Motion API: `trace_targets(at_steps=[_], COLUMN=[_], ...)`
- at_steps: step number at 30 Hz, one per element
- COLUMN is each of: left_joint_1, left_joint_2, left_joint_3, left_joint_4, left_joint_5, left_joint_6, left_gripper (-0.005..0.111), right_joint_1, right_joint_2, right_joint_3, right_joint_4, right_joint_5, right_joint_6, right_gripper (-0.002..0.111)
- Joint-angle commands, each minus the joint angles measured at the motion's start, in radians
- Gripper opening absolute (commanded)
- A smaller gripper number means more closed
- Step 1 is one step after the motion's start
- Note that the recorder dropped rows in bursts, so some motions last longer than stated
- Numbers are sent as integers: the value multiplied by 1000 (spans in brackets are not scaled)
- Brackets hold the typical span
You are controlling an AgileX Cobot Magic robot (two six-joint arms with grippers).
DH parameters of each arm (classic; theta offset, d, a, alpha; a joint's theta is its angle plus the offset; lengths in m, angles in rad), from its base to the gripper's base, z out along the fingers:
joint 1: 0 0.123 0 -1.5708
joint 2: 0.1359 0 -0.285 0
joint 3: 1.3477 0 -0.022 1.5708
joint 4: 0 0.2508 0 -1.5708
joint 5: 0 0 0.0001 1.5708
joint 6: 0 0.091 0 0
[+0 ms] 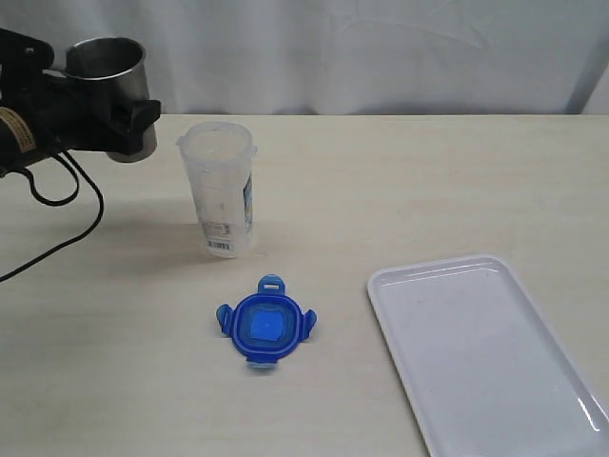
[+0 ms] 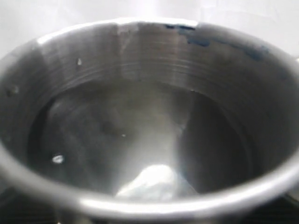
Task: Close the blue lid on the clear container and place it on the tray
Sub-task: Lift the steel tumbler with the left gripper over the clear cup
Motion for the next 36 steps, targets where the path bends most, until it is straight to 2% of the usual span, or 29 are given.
trace_targets(at_steps=[1, 22, 36], left_joint_1=[-50, -61, -61], left_joint_2=[-21, -21, -21], left_joint_3=[-42, -54, -54], left_joint_4=[19, 17, 17], left_joint_5=[-34, -8, -6], left_joint_6=[8, 293, 408], left_gripper=[0, 0, 0], right_joint_1=[-6, -6, -6], right_joint_2=[-5, -5, -5], right_joint_3=[4, 4, 4], right_joint_4=[-4, -4, -4], right_joint_5=[-3, -3, -3], right_joint_6=[-2, -1, -1], right_gripper=[4, 4, 4])
